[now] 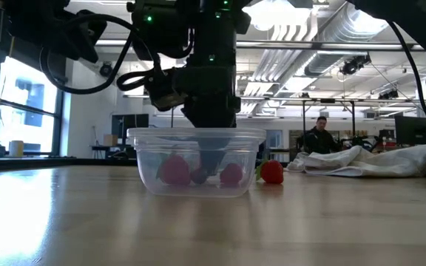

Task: Pick and placing Produce into tupperware
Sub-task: Put the pink peach into the transparent container, then put the red strawberry into the transparent container

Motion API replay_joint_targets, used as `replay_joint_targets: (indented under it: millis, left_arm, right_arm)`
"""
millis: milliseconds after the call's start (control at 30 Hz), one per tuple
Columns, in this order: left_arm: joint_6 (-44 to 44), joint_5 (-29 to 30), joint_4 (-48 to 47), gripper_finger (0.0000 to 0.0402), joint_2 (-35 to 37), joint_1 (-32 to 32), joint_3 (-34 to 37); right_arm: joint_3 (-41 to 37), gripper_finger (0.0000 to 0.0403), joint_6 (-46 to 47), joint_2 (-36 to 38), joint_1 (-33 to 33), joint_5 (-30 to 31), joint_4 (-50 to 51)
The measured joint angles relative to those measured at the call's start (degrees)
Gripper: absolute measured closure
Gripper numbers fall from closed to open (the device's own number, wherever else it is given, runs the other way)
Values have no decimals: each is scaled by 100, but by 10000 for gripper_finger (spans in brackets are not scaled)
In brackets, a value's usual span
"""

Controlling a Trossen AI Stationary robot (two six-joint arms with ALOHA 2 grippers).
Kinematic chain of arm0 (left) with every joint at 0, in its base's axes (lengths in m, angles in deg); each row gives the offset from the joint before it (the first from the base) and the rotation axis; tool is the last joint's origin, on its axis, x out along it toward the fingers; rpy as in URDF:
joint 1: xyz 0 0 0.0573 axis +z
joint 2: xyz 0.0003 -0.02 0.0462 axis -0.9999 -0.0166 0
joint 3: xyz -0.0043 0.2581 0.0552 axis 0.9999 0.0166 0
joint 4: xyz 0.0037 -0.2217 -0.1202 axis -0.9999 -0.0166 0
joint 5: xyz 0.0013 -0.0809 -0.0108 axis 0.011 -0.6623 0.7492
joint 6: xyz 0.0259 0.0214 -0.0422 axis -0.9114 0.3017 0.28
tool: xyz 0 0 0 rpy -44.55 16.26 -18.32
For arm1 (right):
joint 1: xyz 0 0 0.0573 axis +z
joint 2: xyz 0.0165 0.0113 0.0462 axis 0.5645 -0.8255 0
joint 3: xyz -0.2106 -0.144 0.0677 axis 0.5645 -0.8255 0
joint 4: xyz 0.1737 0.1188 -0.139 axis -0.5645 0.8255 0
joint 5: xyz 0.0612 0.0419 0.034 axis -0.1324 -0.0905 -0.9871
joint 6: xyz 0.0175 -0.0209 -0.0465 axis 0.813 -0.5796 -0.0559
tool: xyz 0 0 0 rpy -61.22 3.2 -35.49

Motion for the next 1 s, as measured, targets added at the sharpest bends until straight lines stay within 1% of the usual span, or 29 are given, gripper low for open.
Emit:
replay_joint_targets:
  millis: [100, 300, 400, 800, 1000]
  left_arm:
    - [-1, 0, -1, 266, -1, 0, 0]
    - [-1, -1, 0, 266, 0, 0, 0]
    - [-1, 0, -1, 266, 0, 0, 0]
    - [0, -1, -2, 266, 0, 0, 0]
    - [0, 0, 0, 266, 0, 0, 0]
  right_arm:
    - [2, 259, 72, 0, 0, 1, 32]
    - [2, 204, 92, 0, 0, 241, 90]
    - [2, 188, 76, 0, 0, 291, 121]
    - [7, 192, 74, 55, 166, 132, 161]
    - [7, 192, 98, 464, 208, 143, 176]
